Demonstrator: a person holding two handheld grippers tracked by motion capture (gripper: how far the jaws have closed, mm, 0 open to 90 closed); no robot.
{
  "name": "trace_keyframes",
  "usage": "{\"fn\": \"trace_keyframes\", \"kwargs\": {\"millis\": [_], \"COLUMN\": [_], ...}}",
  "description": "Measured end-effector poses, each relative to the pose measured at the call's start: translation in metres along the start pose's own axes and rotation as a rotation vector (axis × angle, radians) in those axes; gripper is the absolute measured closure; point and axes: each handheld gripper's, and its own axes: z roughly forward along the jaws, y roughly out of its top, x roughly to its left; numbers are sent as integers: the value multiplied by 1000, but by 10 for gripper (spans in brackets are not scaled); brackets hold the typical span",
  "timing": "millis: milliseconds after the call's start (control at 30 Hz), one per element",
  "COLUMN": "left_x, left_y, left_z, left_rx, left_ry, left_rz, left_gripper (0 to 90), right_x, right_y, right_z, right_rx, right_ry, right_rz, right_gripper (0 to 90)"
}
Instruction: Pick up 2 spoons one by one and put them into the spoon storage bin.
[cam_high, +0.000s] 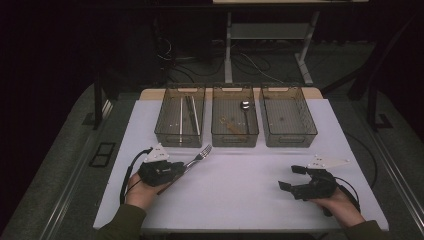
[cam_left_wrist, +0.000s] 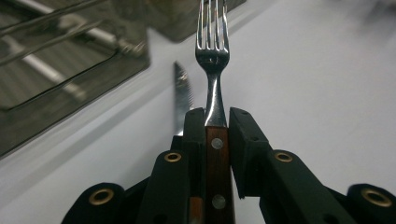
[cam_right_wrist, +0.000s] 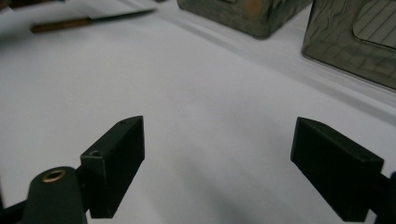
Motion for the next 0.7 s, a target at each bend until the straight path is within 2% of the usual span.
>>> {"fn": "trace_keyframes", "kwargs": {"millis": [100, 200, 300, 367, 467, 700], "left_x": [-11, -21, -32, -39, -49, -65], "left_y": [7, 15, 23, 29, 36, 53], "left_z": [5, 13, 22, 30, 40, 62], "left_rx": [-3, -4, -1, 4, 5, -7], "left_ry": [-18, -41, -54, -63, -81, -103], "left_rz": [11, 15, 27, 40, 62, 85], "left_gripper": [764, 765, 764, 765, 764, 764], "right_x": [-3, -4, -3, -4, -5, -4], "right_y": [5, 8, 13, 18, 26, 41], "right_z": [-4, -8, -7, -6, -3, 13], "right_rx": [-5, -46, -52, -61, -84, -105], "right_ry": [65, 102, 93, 91, 90, 102], "right_rz": [19, 48, 38, 31, 31, 32], "right_gripper": [146, 151, 159, 205, 225, 257]}}
